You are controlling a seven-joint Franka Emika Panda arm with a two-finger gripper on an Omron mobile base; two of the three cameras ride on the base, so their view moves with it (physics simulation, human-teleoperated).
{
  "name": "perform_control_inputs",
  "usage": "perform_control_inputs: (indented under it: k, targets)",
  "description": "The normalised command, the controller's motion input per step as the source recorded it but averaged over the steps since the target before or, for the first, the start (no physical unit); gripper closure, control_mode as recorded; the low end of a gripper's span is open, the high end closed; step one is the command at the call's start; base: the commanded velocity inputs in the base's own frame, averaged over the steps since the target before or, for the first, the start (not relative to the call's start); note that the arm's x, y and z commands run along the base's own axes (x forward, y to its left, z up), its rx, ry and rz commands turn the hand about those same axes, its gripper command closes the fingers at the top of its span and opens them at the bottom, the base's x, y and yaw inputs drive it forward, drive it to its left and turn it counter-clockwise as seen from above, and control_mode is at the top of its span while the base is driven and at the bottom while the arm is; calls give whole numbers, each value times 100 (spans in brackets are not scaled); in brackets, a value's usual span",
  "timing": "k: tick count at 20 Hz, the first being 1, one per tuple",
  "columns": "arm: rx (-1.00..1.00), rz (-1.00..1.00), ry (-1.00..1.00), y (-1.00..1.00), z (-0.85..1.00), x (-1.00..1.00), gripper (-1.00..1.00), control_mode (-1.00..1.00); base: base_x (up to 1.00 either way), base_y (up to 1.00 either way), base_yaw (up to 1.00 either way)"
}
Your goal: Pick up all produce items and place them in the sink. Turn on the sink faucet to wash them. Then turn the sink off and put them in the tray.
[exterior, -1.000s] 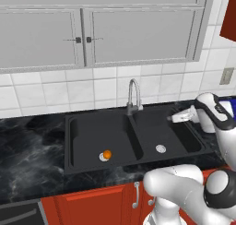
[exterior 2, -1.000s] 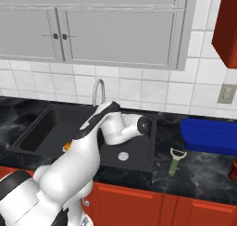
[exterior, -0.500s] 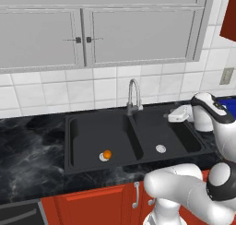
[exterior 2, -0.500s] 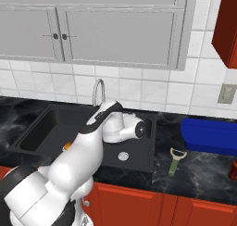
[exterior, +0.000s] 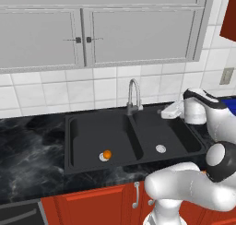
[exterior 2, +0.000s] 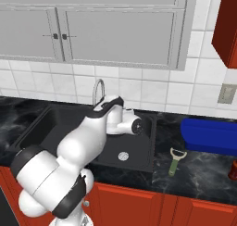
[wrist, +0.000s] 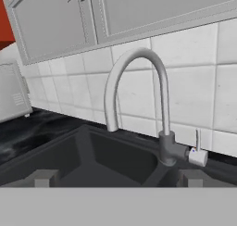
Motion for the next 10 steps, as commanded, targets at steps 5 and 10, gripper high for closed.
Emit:
perform_control_inputs:
  k: [5, 10]
  targets:
    - [0, 0, -3, 10, 0, 26, -100, -100, 0, 0, 0]
    - [0, 0, 0, 3, 0, 18, -100, -100, 0, 0, 0]
